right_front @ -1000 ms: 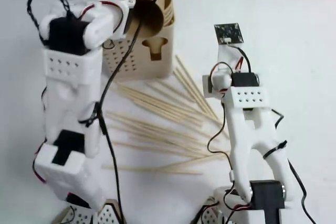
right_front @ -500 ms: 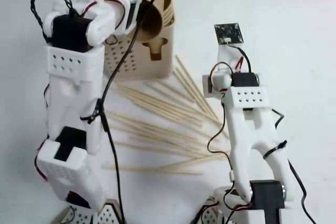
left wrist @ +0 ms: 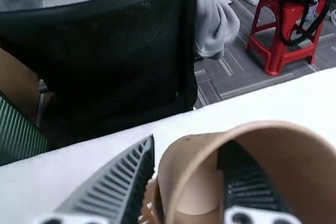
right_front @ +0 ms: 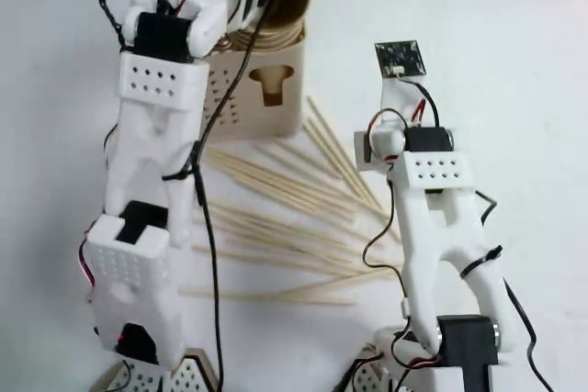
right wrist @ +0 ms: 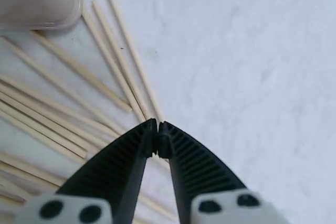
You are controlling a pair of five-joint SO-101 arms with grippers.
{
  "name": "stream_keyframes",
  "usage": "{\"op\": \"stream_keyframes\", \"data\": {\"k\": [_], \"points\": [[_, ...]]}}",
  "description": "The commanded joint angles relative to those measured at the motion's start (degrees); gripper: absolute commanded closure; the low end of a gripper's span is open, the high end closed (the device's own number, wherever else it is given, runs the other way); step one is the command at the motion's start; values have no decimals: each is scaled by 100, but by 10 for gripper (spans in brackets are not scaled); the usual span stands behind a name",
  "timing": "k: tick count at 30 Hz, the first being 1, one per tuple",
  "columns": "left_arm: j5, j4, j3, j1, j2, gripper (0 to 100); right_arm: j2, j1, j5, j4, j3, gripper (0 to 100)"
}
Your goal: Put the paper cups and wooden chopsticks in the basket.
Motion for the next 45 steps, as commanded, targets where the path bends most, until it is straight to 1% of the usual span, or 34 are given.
{"op": "stream_keyframes", "data": {"k": [1,12,18,23,26,29,34,38,40,45], "points": [[70,-273,-246,-13,-101,797,-224,-4,-62,-84,-26,981],[70,-237,-1099,-110,-48,801,-224,-4,-62,-84,-26,981],[70,-290,-765,-163,-48,801,-224,-4,-53,-84,-26,981],[70,-686,-343,-382,-40,801,-224,-4,-53,-84,-26,981],[70,-668,-264,-426,-92,801,-224,-4,-53,-84,-26,981],[70,-281,-404,-391,-136,801,-224,4,-53,-84,-26,981],[35,738,-659,-66,-163,800,-224,22,-53,-84,-26,981],[62,1081,-193,163,-154,798,-224,40,-53,-84,-26,981],[62,1046,281,233,-154,798,-224,40,-44,-84,-26,981],[35,563,1398,268,-189,801,-242,40,-26,-75,-26,981]]}}
